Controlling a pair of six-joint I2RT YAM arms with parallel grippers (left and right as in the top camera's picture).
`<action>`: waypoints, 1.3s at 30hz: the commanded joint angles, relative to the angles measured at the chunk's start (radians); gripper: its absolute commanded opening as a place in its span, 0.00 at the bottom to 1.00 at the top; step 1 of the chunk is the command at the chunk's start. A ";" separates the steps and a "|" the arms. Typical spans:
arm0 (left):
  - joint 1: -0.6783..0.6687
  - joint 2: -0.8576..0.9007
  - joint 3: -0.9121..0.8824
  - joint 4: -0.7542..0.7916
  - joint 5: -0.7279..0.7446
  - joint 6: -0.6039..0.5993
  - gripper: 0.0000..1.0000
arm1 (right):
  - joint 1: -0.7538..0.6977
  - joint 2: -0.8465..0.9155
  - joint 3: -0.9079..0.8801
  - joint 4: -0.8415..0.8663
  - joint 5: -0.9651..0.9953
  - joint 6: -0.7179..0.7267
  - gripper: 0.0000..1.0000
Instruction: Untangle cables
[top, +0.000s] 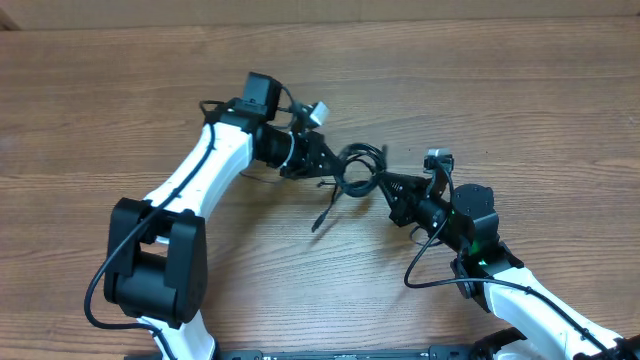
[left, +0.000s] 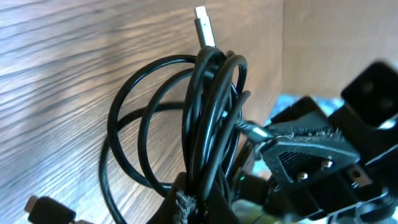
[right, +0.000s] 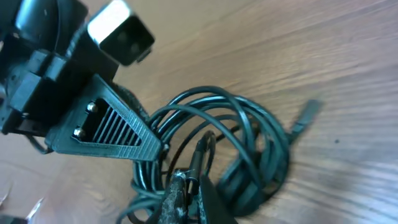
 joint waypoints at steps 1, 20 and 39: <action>-0.031 -0.026 0.014 0.016 0.024 0.145 0.05 | 0.004 -0.012 0.010 -0.036 -0.050 0.003 0.04; -0.145 -0.026 0.041 0.135 0.151 0.166 0.04 | 0.000 -0.013 0.010 -0.150 -0.058 0.032 0.42; 0.021 -0.026 0.074 0.176 -0.333 -0.913 0.04 | -0.006 -0.097 0.008 -0.130 -0.196 0.178 1.00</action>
